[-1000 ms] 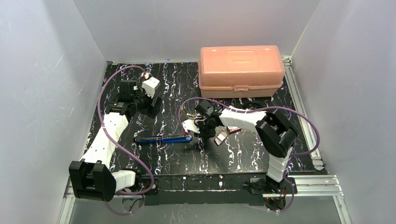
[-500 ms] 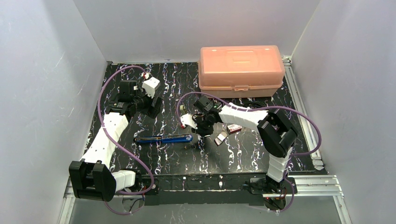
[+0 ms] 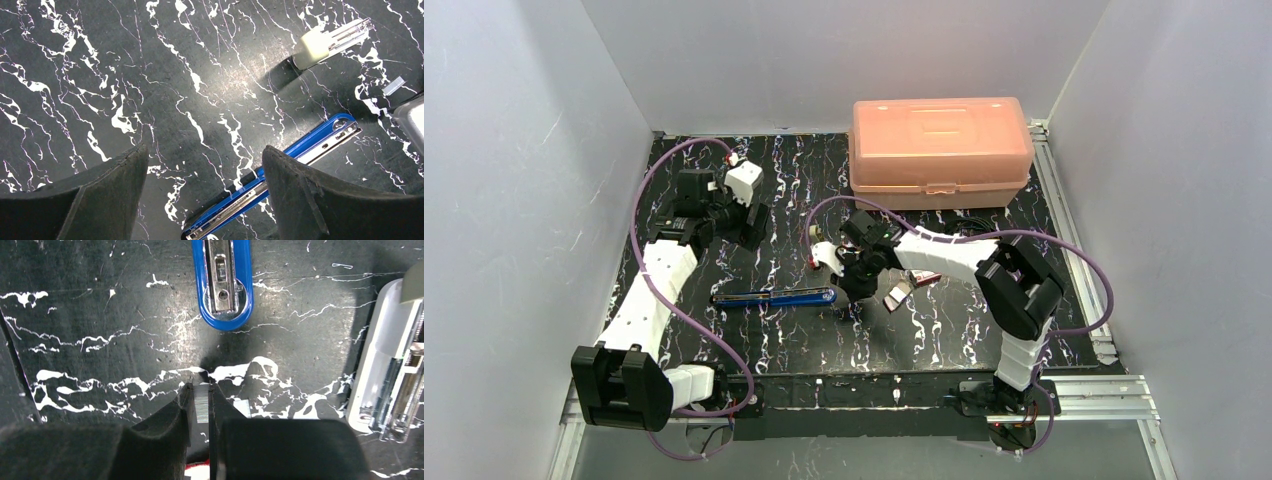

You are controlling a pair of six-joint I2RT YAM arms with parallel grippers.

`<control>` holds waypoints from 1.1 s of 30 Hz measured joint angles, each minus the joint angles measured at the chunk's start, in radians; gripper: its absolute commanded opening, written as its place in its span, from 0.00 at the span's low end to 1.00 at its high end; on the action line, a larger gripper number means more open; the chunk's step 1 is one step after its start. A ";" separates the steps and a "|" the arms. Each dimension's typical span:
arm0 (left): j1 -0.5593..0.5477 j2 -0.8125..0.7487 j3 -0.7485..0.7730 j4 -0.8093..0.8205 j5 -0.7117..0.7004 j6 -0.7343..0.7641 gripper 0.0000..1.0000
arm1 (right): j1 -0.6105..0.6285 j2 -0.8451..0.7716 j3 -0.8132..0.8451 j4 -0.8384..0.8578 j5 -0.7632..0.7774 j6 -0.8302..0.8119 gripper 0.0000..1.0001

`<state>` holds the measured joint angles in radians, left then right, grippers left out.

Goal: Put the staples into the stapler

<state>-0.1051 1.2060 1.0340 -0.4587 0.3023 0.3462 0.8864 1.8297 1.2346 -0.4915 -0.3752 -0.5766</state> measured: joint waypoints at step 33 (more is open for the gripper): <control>0.006 0.000 0.005 -0.020 -0.003 -0.005 0.82 | 0.044 -0.048 -0.135 0.085 0.098 0.023 0.42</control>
<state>-0.0994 1.2060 1.0389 -0.4789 0.2996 0.3408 0.9306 1.7817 1.1000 -0.4065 -0.2771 -0.5541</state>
